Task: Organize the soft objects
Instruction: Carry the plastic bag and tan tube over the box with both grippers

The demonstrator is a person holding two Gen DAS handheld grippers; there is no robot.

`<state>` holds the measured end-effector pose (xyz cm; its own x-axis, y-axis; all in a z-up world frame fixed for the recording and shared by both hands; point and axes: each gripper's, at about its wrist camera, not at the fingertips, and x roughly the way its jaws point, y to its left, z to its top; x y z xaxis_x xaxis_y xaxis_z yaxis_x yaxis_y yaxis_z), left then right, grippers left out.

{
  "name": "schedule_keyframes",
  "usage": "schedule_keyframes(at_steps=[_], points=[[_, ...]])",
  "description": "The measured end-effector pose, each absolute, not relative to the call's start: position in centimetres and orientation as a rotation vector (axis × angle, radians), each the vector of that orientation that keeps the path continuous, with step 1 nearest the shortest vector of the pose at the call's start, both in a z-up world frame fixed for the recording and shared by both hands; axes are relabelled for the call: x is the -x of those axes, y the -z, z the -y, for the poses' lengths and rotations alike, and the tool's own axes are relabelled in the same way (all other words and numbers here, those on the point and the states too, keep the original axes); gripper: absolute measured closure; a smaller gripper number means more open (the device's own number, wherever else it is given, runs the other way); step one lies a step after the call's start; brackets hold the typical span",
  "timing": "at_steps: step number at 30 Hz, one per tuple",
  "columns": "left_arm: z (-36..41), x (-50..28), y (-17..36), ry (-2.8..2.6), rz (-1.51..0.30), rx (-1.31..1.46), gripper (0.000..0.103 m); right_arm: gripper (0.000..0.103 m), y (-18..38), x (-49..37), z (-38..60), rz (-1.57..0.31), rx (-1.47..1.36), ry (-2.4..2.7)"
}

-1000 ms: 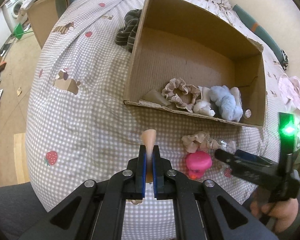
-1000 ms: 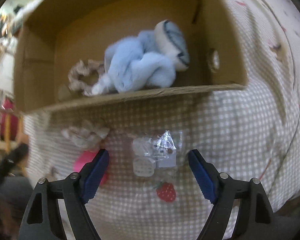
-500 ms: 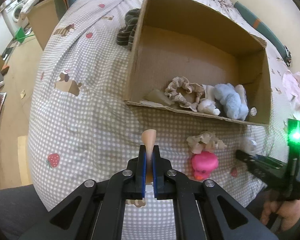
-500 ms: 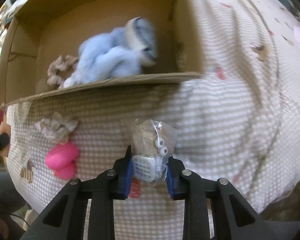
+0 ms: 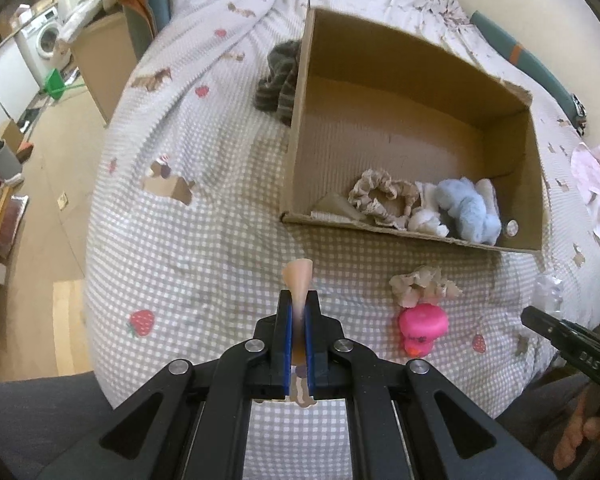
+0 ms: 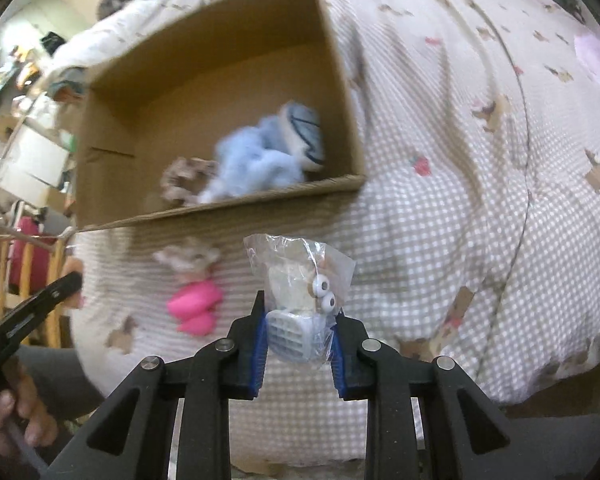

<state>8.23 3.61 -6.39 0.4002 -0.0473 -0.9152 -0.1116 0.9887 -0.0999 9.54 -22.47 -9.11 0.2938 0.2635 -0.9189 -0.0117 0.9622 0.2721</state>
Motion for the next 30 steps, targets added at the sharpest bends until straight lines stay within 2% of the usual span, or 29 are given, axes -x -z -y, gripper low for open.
schedule_keyframes(at_steps=[8, 18, 22, 30], points=[[-3.7, -8.0, 2.7, -0.025, -1.085, 0.139, 0.098, 0.075, 3.8, -7.6, 24.3, -1.135, -0.313, -0.286], [-2.8, -10.7, -2.0, 0.008, -0.982, 0.071, 0.098, 0.075, -1.7, -9.7, 26.7, -1.028, -0.334, -0.332], [-2.5, -12.2, -2.2, 0.009, -0.969, 0.046, 0.098, 0.075, -3.1, -10.3, 25.6, -1.004, -0.313, -0.341], [-1.9, -15.1, -2.0, 0.023, -0.962, 0.032, 0.098, 0.075, -2.4, -12.8, 23.1, -0.973, -0.306, -0.349]])
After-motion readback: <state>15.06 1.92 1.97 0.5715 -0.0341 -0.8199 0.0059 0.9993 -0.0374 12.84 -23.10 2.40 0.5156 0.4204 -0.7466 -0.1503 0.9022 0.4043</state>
